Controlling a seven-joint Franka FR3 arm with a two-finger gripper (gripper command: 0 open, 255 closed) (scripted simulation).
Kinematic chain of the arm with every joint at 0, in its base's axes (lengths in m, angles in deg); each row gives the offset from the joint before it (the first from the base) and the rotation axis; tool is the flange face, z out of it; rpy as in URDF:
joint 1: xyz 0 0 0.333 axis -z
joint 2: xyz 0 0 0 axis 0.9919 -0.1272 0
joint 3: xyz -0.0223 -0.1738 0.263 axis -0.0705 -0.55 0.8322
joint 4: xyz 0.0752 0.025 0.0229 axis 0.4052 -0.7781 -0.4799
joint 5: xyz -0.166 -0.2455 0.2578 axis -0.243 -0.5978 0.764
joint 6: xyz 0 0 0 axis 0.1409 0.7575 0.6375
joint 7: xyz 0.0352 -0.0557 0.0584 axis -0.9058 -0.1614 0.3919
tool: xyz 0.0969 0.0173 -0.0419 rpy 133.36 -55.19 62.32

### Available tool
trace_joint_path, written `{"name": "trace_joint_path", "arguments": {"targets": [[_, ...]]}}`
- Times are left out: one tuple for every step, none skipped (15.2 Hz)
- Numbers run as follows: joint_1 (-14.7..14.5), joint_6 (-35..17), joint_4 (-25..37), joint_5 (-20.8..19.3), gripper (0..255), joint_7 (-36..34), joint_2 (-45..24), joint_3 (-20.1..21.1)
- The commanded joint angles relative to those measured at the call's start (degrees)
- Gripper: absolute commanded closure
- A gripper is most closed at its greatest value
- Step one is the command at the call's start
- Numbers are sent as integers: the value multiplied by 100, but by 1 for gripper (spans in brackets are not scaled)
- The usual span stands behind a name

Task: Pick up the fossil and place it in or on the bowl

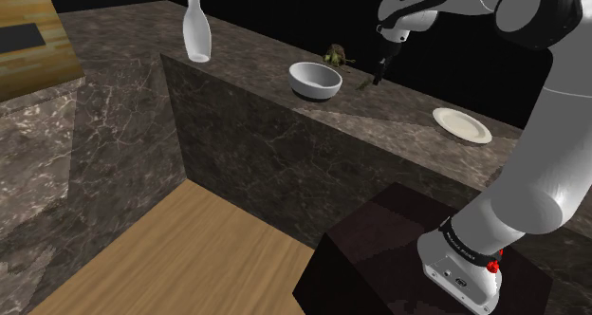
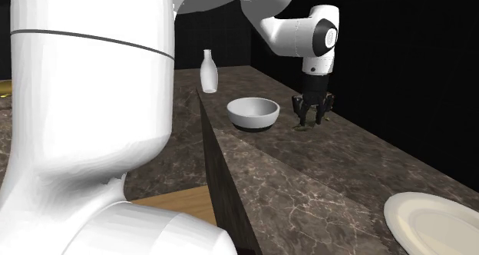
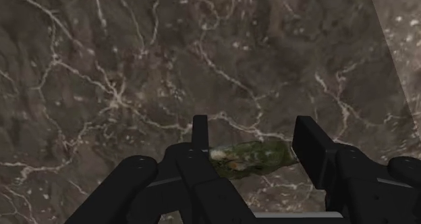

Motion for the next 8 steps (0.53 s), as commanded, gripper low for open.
{"name": "trace_joint_path", "arguments": {"targets": [[-8, 134, 82, -30, 255, -17, 55, -12], [-11, 201, 126, -43, 255, -24, 81, -18], [-14, 269, 172, -56, 255, -30, 105, -23], [-16, 337, 219, -69, 255, -36, 129, -28], [-17, 406, 267, -81, 255, -42, 151, -33], [-19, 475, 318, -92, 255, -48, 172, -38], [-20, 544, 369, -103, 255, -53, 192, -42], [-20, 614, 422, -113, 255, -58, 210, -47]]}}
